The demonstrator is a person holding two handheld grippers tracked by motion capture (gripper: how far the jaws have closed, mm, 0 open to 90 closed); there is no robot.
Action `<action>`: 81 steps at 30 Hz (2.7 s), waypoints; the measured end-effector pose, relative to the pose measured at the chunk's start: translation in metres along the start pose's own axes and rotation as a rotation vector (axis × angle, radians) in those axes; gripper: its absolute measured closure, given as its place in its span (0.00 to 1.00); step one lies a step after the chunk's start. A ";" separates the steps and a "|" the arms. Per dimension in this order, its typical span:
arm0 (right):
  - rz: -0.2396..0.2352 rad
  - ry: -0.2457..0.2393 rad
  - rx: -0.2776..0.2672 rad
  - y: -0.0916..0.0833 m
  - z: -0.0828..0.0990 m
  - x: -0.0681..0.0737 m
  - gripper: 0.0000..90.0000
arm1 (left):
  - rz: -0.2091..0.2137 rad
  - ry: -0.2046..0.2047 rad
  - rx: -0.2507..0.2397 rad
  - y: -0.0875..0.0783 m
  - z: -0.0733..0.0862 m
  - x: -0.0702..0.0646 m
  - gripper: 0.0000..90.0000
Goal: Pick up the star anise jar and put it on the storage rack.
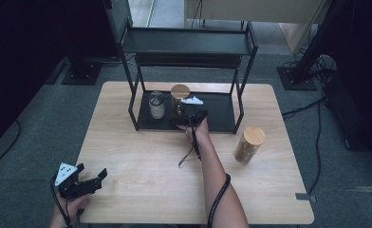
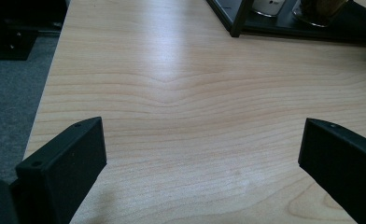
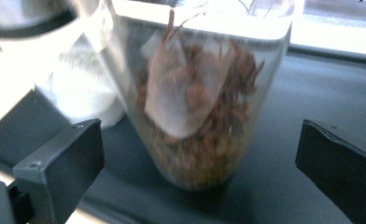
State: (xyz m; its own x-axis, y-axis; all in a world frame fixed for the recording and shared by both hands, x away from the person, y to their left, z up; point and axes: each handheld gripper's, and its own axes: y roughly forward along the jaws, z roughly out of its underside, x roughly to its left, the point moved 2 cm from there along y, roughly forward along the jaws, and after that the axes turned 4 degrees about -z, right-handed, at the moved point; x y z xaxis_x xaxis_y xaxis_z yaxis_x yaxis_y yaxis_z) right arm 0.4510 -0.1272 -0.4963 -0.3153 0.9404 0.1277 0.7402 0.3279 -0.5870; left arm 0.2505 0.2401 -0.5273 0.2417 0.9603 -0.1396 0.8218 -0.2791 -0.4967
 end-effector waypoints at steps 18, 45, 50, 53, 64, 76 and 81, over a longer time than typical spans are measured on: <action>-0.004 -0.030 0.041 -0.010 0.047 -0.002 0.02 | -0.005 0.002 0.003 0.000 0.000 0.000 0.01; 0.000 -0.022 0.016 -0.034 0.069 0.007 0.02 | -0.007 0.003 0.004 0.000 0.000 -0.001 0.01; -0.002 -0.038 0.005 -0.040 0.074 0.009 0.02 | -0.008 0.003 0.005 0.000 0.000 -0.001 0.01; 0.002 -0.061 0.004 -0.043 0.077 0.013 0.02 | -0.008 0.003 0.005 0.000 0.000 -0.001 0.01; 0.010 -0.088 -0.016 -0.060 0.091 0.020 0.03 | -0.010 0.006 0.006 0.000 0.000 -0.001 0.01; 0.016 -0.114 -0.029 -0.078 0.105 0.026 0.03 | -0.011 0.006 0.004 0.000 0.000 -0.001 0.01; 0.012 -0.131 -0.037 -0.085 0.110 0.029 0.03 | -0.011 0.010 0.006 0.000 0.000 -0.001 0.01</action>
State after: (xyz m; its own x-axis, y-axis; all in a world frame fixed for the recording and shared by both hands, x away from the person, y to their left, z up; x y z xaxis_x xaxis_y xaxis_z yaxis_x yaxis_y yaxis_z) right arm 0.3133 -0.1381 -0.5306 -0.3793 0.9252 0.0144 0.7648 0.3223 -0.5579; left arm 0.2505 0.2392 -0.5275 0.2375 0.9633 -0.1254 0.8213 -0.2680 -0.5035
